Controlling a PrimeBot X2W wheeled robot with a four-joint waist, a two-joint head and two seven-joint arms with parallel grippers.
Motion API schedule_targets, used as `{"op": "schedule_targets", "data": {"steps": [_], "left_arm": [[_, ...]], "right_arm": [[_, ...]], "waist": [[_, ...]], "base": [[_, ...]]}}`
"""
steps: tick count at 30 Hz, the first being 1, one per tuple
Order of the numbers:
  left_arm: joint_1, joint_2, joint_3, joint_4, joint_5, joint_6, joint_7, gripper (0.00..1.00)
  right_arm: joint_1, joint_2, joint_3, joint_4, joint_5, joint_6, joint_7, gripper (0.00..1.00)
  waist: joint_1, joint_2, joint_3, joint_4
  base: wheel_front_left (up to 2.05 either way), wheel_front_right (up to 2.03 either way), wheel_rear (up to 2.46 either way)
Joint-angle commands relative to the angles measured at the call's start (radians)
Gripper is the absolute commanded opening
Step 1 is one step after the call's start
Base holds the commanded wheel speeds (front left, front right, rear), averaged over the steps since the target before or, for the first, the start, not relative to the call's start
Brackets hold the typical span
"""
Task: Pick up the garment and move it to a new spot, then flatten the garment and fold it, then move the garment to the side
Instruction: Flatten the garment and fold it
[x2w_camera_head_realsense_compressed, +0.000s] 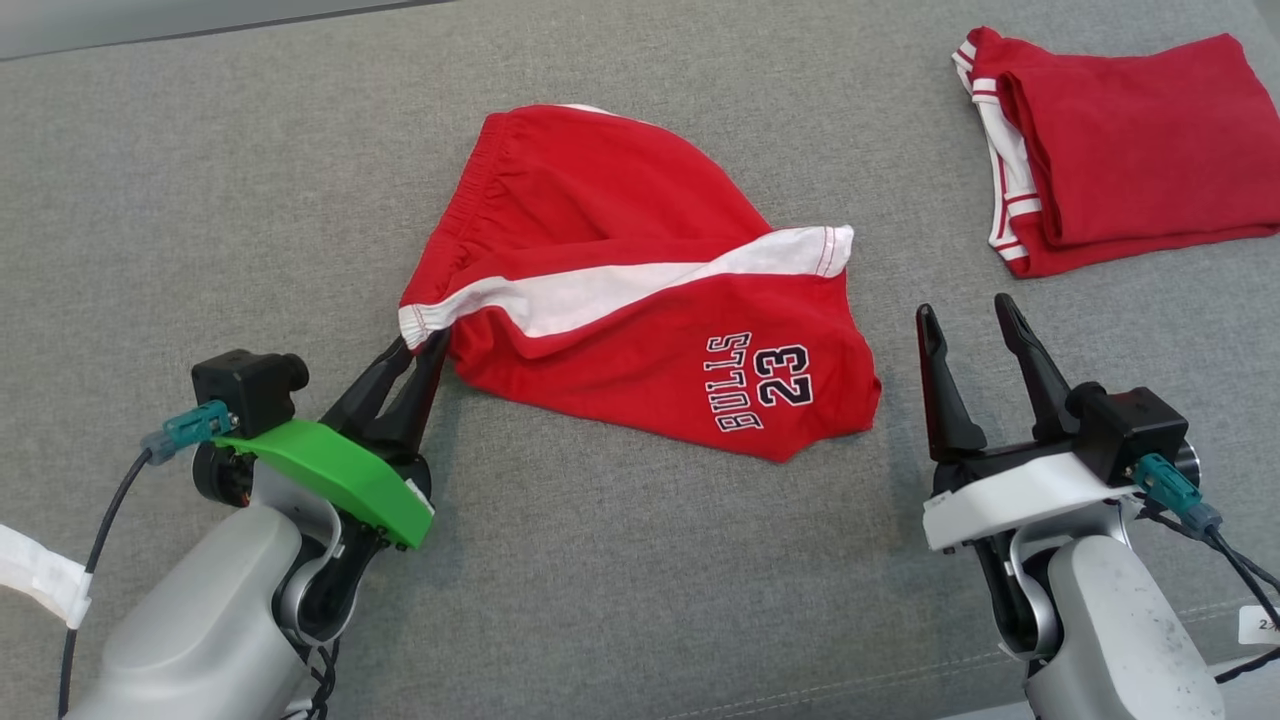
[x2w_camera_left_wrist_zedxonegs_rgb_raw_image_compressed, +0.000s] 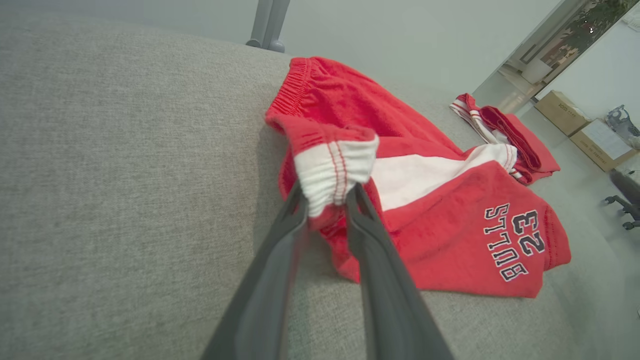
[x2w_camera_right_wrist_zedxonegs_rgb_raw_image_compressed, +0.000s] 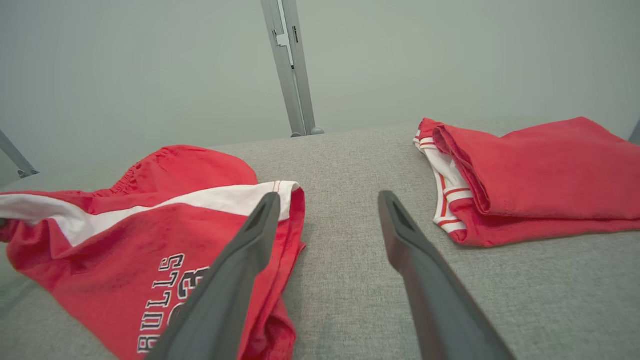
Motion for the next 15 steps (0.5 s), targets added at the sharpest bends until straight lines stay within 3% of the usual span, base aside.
{"op": "schedule_targets", "data": {"steps": [1, 7, 15], "left_arm": [[0.011, 0.004, 0.003, -0.01, -0.011, -0.002, -0.003, 0.33], [0.022, 0.014, -0.003, -0.084, -0.09, -0.002, -0.008, 0.35], [0.026, 0.011, -0.008, -0.095, -0.155, -0.002, -0.009, 0.47]], "right_arm": [[0.006, -0.001, 0.002, 0.001, 0.006, -0.001, -0.002, 1.0], [-0.001, -0.001, 0.009, 0.008, 0.006, -0.001, -0.002, 1.0], [-0.004, -0.001, 0.006, 0.014, 0.006, -0.001, -0.002, 1.0]], "waist": [[0.0, 0.0067, -0.001, 0.002], [0.0, 0.0067, -0.002, 0.002], [0.0, 0.0067, -0.001, -0.003]], "base": [[0.0, 0.0, 0.0], [0.0, 0.0, 0.0], [0.0, 0.0, 0.0]]}}
